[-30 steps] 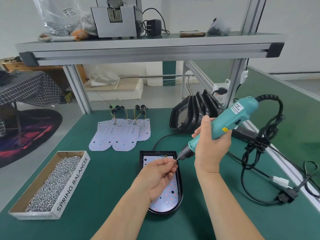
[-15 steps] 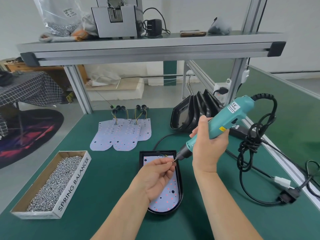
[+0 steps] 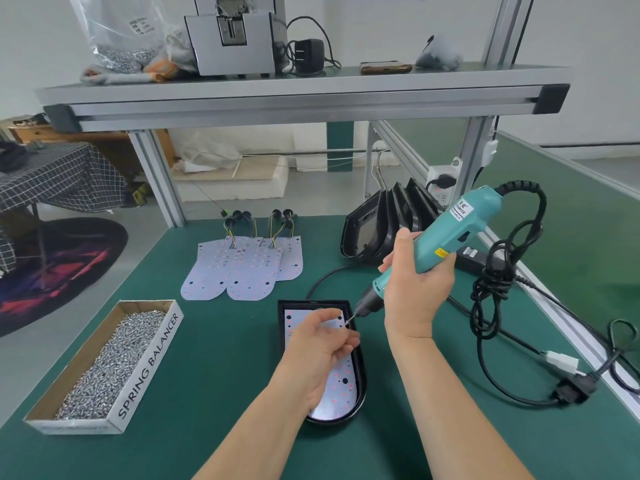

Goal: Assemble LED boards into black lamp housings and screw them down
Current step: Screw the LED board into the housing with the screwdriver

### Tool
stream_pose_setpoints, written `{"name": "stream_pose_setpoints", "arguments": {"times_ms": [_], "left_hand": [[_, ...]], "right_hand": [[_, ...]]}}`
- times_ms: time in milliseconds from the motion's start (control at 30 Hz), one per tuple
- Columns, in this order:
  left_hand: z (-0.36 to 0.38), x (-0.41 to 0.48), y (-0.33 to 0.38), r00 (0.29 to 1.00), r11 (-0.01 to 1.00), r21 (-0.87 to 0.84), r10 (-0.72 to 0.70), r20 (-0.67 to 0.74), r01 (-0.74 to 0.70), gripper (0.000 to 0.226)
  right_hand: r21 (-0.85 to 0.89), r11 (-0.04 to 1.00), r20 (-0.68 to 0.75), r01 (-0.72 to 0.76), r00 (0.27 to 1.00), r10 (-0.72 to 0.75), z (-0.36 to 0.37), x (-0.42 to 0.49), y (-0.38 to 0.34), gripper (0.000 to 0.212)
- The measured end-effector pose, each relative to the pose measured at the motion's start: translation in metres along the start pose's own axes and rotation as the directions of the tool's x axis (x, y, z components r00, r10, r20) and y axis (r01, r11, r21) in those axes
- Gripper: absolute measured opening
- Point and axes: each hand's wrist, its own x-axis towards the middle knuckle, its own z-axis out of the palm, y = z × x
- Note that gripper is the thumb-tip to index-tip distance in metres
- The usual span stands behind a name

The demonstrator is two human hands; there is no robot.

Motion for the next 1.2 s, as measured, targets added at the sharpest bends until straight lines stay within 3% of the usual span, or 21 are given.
{"name": "stream_pose_setpoints", "arguments": {"times_ms": [67, 133, 200, 233, 267, 300, 367, 467, 567, 633, 733, 1200], "left_hand": [[-0.001, -0.003, 0.001, 0.999, 0.989, 0.143, 0.031, -0.025, -0.027, 0.031], [-0.004, -0.005, 0.003, 0.987, 0.892, 0.445, 0.134, -0.089, -0.081, 0.031], [-0.007, -0.004, 0.005, 0.934, 0.554, 0.824, 0.344, -0.096, -0.119, 0.032], [-0.007, -0.006, 0.008, 0.916, 0.353, 0.930, 0.399, -0.053, -0.100, 0.030], [-0.006, -0.007, 0.010, 0.907, 0.214, 0.974, 0.420, -0.020, -0.077, 0.021], [-0.004, -0.008, 0.012, 0.912, 0.122, 0.991, 0.410, 0.008, -0.063, 0.010], [-0.001, -0.007, 0.010, 0.925, 0.022, 0.999, 0.379, 0.028, -0.039, 0.025], [-0.004, -0.001, 0.010, 0.923, -0.076, 0.996, 0.379, 0.063, -0.037, 0.028], [-0.017, 0.004, 0.018, 0.920, -0.195, 0.975, 0.354, 0.169, -0.104, 0.013], [-0.026, 0.008, 0.026, 0.928, -0.238, 0.961, 0.306, 0.212, -0.141, 0.022], [-0.034, 0.009, 0.028, 0.933, -0.263, 0.950, 0.270, 0.238, -0.166, 0.038], [-0.038, 0.011, 0.022, 0.907, -0.319, 0.929, 0.307, 0.289, -0.188, 0.036]], "right_hand": [[-0.003, 1.000, -0.001, 0.003, 1.000, -0.003, 0.001, 0.001, 0.000, 0.020], [-0.011, 1.000, 0.002, 0.010, 1.000, -0.010, 0.003, 0.002, 0.000, 0.018], [-0.029, 0.999, 0.019, 0.028, 0.999, -0.027, 0.005, 0.002, 0.001, 0.018], [-0.040, 0.999, 0.032, 0.036, 0.999, -0.035, 0.005, 0.002, 0.002, 0.019], [-0.051, 0.998, 0.045, 0.044, 0.998, -0.041, 0.006, 0.002, 0.003, 0.018], [-0.065, 0.996, 0.060, 0.054, 0.997, -0.050, 0.006, 0.001, 0.005, 0.017], [-0.099, 0.992, 0.089, 0.077, 0.994, -0.068, 0.009, -0.003, 0.007, 0.016], [-0.137, 0.986, 0.113, 0.092, 0.991, -0.077, 0.011, -0.008, 0.012, 0.016], [-0.153, 0.984, 0.107, 0.093, 0.991, -0.077, 0.012, -0.012, 0.018, 0.016], [-0.162, 0.981, 0.109, 0.107, 0.990, -0.090, 0.013, -0.015, 0.022, 0.016], [-0.180, 0.977, 0.115, 0.113, 0.989, -0.093, 0.015, -0.020, 0.028, 0.015], [-0.224, 0.967, 0.135, 0.117, 0.987, -0.088, 0.011, -0.025, 0.039, 0.018]]}}
